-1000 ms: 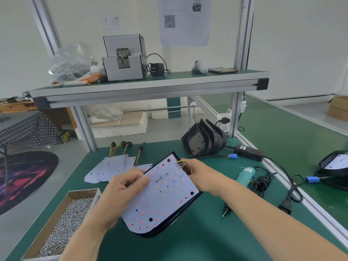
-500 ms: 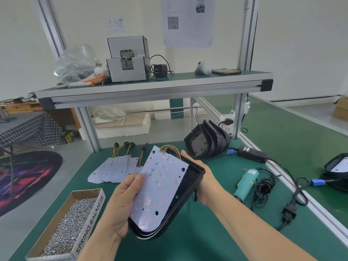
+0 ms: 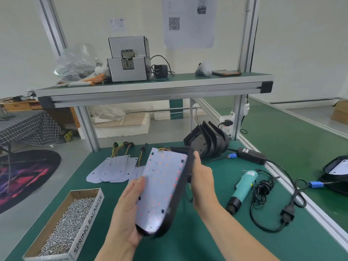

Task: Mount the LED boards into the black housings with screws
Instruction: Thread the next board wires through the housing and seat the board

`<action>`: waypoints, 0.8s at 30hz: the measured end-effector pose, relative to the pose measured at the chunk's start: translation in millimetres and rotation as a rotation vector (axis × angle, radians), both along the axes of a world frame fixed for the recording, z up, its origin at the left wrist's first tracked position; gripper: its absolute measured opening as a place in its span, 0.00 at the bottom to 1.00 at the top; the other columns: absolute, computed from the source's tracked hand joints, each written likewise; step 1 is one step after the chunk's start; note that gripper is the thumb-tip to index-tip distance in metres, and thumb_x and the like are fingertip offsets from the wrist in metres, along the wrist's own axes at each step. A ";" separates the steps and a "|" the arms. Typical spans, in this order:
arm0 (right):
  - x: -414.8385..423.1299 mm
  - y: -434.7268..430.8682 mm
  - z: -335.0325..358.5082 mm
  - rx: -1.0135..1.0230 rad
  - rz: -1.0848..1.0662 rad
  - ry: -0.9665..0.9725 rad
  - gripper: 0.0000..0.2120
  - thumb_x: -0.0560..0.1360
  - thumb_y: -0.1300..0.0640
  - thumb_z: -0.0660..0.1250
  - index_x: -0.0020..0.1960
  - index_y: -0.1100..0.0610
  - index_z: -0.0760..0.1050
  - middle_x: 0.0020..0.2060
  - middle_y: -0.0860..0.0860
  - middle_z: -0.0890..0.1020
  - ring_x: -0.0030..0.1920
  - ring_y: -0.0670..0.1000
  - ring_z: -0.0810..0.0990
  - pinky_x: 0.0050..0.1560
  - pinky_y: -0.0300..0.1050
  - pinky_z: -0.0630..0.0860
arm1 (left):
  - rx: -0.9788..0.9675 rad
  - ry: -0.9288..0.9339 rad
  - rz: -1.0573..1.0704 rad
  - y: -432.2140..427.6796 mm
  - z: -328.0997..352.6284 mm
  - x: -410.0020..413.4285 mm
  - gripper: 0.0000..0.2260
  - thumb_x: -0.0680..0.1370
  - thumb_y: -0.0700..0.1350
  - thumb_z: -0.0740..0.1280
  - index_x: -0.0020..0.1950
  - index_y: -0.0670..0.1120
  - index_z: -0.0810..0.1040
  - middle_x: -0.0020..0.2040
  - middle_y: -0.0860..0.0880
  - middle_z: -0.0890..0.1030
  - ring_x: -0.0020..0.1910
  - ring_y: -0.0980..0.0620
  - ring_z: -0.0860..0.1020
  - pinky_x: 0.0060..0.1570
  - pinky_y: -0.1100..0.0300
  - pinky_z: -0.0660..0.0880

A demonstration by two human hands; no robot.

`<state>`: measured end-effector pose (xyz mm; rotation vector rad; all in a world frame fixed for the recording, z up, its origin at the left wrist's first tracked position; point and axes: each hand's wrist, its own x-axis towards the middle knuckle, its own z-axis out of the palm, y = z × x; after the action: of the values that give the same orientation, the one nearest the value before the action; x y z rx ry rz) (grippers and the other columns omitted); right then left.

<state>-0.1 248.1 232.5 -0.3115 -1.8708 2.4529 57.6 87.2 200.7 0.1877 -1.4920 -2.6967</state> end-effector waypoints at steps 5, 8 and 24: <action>-4.7 3.5 -2.7 0.221 0.064 -0.033 0.18 0.74 0.48 0.64 0.26 0.49 0.71 0.23 0.41 0.75 0.26 0.46 0.69 0.32 0.39 0.65 | -0.132 0.085 0.004 -7.3 10.8 -3.5 0.24 0.58 0.59 0.83 0.35 0.48 0.73 0.39 0.45 0.77 0.36 0.47 0.74 0.39 0.53 0.71; 2.0 8.5 -1.6 0.052 0.050 0.045 0.17 0.78 0.39 0.61 0.38 0.47 0.78 0.37 0.41 0.82 0.33 0.39 0.75 0.42 0.40 0.68 | -0.183 0.123 0.026 -13.4 10.7 -2.3 0.24 0.59 0.61 0.82 0.38 0.47 0.76 0.40 0.44 0.75 0.40 0.46 0.72 0.42 0.51 0.70; 42.0 10.3 -8.3 0.077 0.131 0.244 0.03 0.80 0.50 0.68 0.49 0.47 0.80 0.50 0.54 0.84 0.47 0.48 0.80 0.54 0.46 0.77 | -0.427 0.287 -0.219 2.4 13.6 10.3 0.19 0.77 0.54 0.69 0.68 0.58 0.75 0.67 0.50 0.79 0.66 0.50 0.77 0.58 0.62 0.76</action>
<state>42.0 258.4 224.2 0.1133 -1.9284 2.3603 67.9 89.6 214.3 -0.3837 -2.0293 -2.3338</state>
